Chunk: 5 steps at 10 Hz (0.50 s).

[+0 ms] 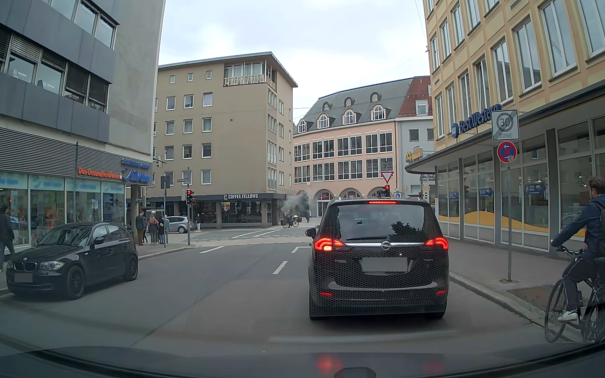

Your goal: Follow the waypoints while adhering to traffic rules and regulations

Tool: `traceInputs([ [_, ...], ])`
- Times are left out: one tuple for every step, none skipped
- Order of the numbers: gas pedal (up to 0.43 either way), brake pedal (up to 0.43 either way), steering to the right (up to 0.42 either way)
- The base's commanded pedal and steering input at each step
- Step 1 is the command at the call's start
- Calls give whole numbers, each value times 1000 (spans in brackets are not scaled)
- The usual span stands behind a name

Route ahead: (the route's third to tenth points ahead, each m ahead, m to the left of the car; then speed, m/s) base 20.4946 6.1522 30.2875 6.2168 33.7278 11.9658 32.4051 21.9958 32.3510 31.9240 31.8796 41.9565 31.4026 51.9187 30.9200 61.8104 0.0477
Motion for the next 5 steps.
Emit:
traceInputs([
  [0, 134, -140],
  [0, 134, -140],
  [0, 140, -140],
  [0, 140, -140],
  [0, 140, -140],
])
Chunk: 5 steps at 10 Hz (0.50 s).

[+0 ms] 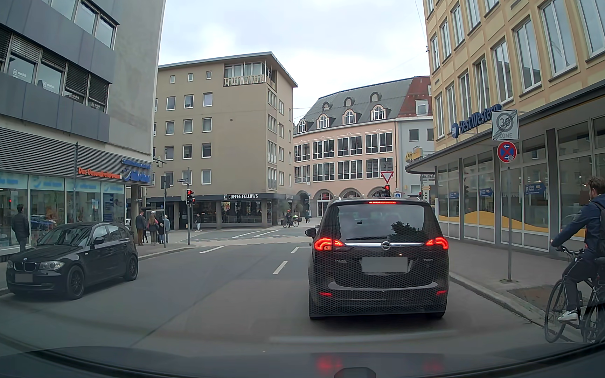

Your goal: Follow the waypoints while adhering to traffic rules and regulations

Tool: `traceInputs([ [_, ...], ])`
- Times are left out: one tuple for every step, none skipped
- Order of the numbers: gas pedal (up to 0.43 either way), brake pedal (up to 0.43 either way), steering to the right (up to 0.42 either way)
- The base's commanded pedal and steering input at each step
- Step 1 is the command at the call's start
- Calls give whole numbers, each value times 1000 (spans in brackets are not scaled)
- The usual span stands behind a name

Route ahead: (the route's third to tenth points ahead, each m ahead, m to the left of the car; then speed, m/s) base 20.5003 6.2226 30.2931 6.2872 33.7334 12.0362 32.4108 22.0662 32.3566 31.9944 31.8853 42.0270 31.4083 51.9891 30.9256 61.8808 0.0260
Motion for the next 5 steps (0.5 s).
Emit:
traceInputs([
  [0, 146, -140],
  [0, 146, -140],
  [0, 146, -140],
  [0, 146, -140],
  [0, 146, -140],
])
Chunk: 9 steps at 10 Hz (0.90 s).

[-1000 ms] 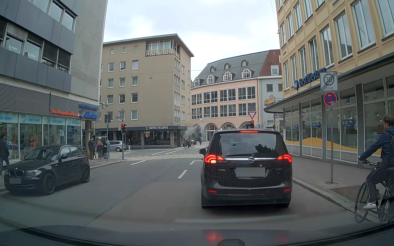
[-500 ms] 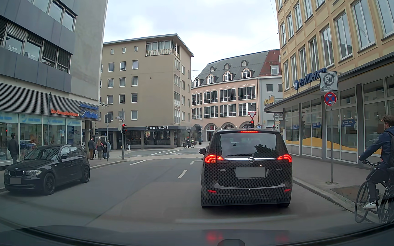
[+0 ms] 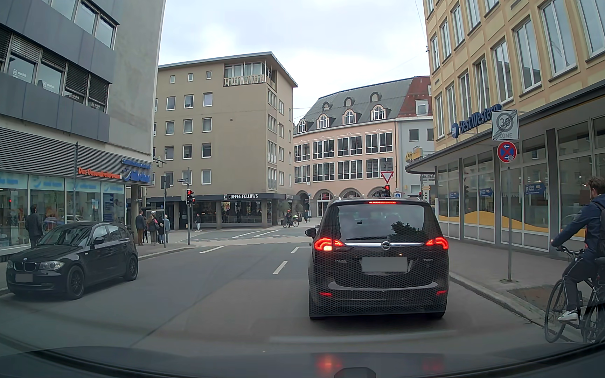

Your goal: Follow the waypoints while adhering to traffic rules and regulations

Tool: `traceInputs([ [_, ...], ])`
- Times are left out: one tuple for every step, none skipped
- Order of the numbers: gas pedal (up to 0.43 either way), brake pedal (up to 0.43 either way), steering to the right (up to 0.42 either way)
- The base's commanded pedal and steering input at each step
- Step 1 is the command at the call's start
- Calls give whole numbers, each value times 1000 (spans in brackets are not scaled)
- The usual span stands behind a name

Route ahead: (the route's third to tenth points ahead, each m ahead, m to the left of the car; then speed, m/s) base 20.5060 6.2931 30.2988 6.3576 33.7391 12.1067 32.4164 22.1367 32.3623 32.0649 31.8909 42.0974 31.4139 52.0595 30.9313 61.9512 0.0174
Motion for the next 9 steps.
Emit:
traceInputs([
  [0, 146, -140],
  [0, 146, -140],
  [0, 152, -140],
  [0, 152, -140],
  [0, 152, -140],
  [0, 152, -140],
  [0, 152, -140],
  [0, 152, -140],
  [0, 152, -140],
])
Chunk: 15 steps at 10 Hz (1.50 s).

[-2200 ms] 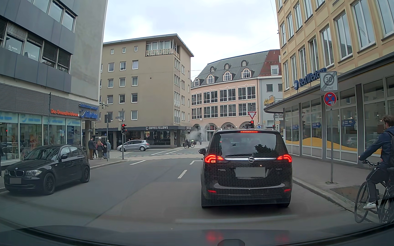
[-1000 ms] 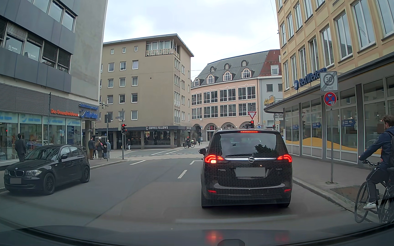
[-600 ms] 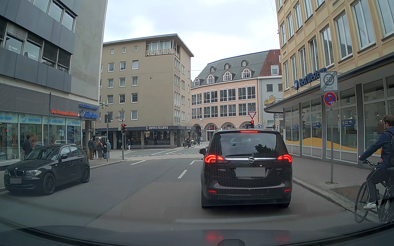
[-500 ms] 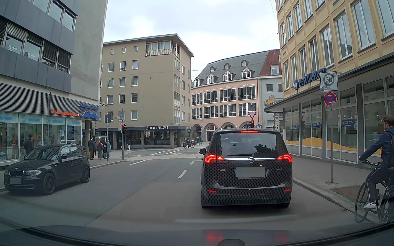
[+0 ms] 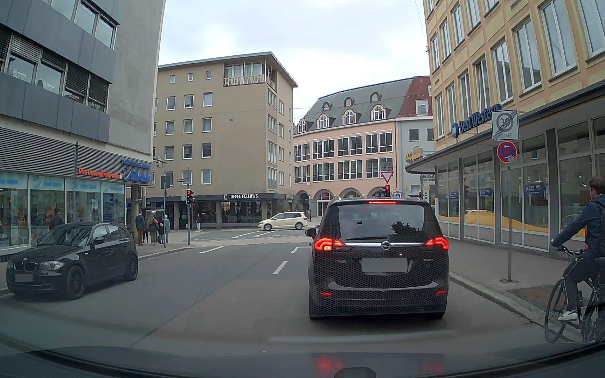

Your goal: Follow the waypoints while adhering to traffic rules and regulations

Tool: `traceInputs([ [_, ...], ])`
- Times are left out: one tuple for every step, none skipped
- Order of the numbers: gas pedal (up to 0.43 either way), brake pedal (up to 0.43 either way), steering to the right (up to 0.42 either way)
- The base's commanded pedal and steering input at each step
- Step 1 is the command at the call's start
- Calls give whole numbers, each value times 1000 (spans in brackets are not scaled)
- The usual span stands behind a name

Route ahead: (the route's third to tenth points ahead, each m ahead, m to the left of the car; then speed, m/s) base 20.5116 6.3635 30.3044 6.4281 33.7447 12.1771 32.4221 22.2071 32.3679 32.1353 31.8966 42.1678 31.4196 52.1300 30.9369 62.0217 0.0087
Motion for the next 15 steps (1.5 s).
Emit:
traceInputs([
  [0, 152, -140],
  [0, 152, -140],
  [0, 152, -140],
  [0, 152, -140],
  [0, 152, -140],
  [0, 152, -140],
  [0, 152, -140],
  [0, 152, -140],
  [0, 152, -140],
  [0, 152, -140],
  [0, 152, -140],
  [0, 152, -140],
  [0, 152, -140],
  [0, 152, -140],
  [0, 152, -139],
])
